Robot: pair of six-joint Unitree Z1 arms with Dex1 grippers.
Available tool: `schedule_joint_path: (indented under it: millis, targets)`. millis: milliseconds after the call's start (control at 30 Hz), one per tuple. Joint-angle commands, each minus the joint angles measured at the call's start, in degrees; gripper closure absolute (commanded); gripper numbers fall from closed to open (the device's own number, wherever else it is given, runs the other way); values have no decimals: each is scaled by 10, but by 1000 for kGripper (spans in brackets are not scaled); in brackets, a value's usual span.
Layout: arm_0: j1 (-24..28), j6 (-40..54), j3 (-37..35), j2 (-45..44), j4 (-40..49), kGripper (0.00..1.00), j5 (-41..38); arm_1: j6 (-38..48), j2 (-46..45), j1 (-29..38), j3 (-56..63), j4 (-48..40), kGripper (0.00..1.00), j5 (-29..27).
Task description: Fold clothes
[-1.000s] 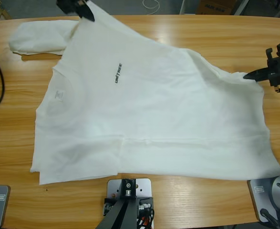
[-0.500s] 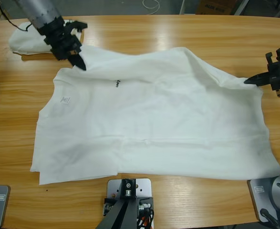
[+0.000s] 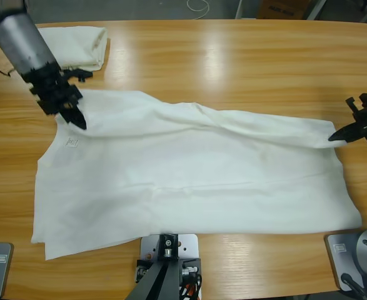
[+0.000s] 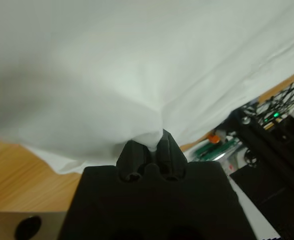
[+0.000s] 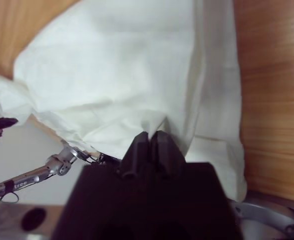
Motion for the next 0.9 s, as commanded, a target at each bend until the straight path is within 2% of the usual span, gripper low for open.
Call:
schedule_joint_path:
  millis: [33, 267, 433, 900]
  targets:
    - [-27, 4, 116, -30, -77, 1000, 8, -6, 25, 8, -13, 37, 1000, -21]
    - [-25, 9, 192, -70, -130, 1000, 51, -7, 1, 5, -22, 71, 1000, -64]
    - [-25, 9, 232, -81, -159, 1000, 55, -15, -20, -15, -35, 68, 1000, -68]
    - [-27, 7, 240, -81, -178, 1000, 54, 4, 3, -19, -38, 88, 1000, -88]
